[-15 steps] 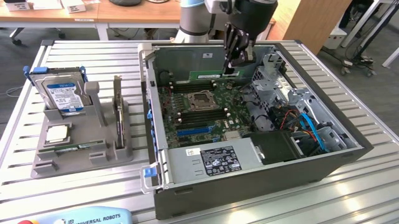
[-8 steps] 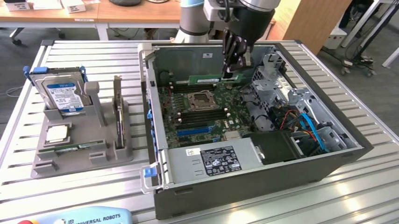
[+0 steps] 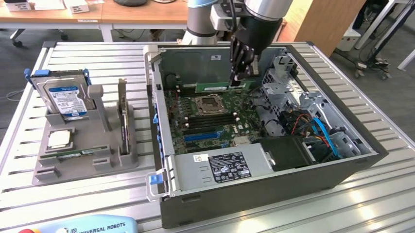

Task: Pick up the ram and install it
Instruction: 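Insert the ram into the slot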

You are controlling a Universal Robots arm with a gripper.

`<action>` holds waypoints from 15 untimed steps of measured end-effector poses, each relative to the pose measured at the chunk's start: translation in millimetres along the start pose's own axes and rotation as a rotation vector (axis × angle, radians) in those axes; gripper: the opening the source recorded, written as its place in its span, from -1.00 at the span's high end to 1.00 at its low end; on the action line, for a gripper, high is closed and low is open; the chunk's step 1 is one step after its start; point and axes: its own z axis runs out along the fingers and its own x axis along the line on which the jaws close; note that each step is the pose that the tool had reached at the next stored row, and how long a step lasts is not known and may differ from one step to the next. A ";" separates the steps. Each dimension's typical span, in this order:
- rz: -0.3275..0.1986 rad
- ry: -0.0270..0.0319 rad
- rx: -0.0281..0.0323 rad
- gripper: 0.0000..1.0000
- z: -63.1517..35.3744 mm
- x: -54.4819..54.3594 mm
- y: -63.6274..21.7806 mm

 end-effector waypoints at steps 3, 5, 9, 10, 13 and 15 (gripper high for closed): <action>0.000 0.0000 0.0000 0.76 5.4 0.5 -0.2; 0.000 -0.0001 0.0000 0.76 9.0 0.8 -0.4; 0.000 0.0000 0.0000 0.76 16.3 1.4 -0.7; 0.000 0.0000 0.0000 0.76 18.1 1.6 -0.8; 0.000 -0.0001 0.0000 0.76 23.6 2.1 -1.0; 0.000 0.0000 0.0000 0.76 27.2 2.4 -1.2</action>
